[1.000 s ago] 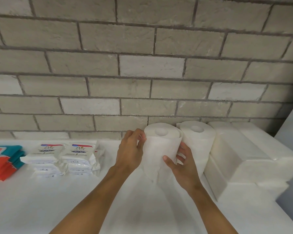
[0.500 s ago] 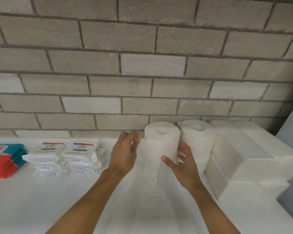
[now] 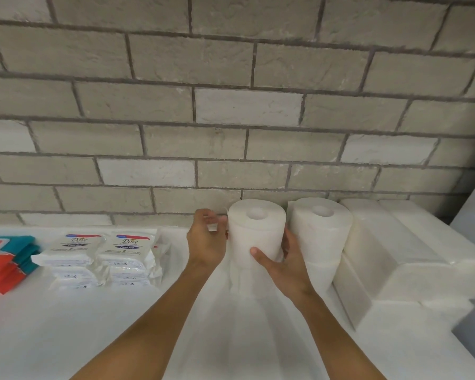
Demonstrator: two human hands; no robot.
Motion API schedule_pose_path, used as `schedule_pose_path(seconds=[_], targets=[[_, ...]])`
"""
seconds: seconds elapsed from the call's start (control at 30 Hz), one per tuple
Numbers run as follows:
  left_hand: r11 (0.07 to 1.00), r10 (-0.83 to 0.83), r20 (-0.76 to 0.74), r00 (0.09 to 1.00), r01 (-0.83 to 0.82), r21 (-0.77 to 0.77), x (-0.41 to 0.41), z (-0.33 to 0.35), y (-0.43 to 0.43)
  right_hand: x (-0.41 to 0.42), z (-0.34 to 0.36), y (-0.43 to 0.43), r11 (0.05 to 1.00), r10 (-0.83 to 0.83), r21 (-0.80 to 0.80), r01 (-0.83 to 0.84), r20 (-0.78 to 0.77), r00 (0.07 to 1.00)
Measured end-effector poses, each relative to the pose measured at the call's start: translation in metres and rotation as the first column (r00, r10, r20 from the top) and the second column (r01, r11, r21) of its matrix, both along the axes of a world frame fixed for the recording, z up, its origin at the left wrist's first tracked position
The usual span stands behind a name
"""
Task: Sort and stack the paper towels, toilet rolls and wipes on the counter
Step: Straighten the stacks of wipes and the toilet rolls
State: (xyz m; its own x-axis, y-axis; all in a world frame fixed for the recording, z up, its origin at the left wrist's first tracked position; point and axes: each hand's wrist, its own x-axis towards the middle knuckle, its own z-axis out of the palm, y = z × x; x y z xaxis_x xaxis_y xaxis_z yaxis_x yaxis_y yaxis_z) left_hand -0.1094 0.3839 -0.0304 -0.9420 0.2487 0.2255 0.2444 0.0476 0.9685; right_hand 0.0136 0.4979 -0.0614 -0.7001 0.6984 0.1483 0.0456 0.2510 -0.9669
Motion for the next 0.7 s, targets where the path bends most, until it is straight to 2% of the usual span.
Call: schedule_pose_path(seconds=[0.1,0.2,0.27,0.33,0.4,0.53,0.7], targets=[[0.992,-0.076,0.185,0.980,0.056,0.109,0.007,-0.014,-0.006,-0.004,-0.004,-0.005,0.998,-0.020,-0.053,0.019,-0.016,1.000],[0.973,-0.218,0.142,0.966,0.203,0.114,0.017,-0.027,-0.016,-0.008,-0.008,-0.012,0.996,-0.072,-0.049,0.070,-0.041,0.997],[0.941,-0.334,0.088,0.938,0.327,0.090,0.018,-0.036,-0.020,-0.011,-0.010,-0.018,0.995,-0.097,-0.024,0.097,-0.005,0.995],[0.908,-0.418,0.072,0.906,0.416,0.047,0.018,-0.042,-0.022,-0.013,-0.012,-0.023,0.997,-0.070,-0.011,0.070,-0.008,0.997],[0.906,-0.423,0.088,0.902,0.424,0.016,0.018,-0.042,-0.023,-0.014,-0.012,-0.028,0.999,-0.036,-0.013,0.036,-0.007,0.999],[0.903,-0.428,0.135,0.893,0.420,0.088,0.018,-0.039,-0.027,-0.016,-0.013,-0.035,0.999,-0.016,-0.037,0.017,0.031,0.999],[0.930,-0.366,0.128,0.922,0.357,0.090,0.018,-0.032,-0.034,-0.019,-0.016,-0.046,0.998,0.014,-0.058,-0.015,-0.018,1.000]])
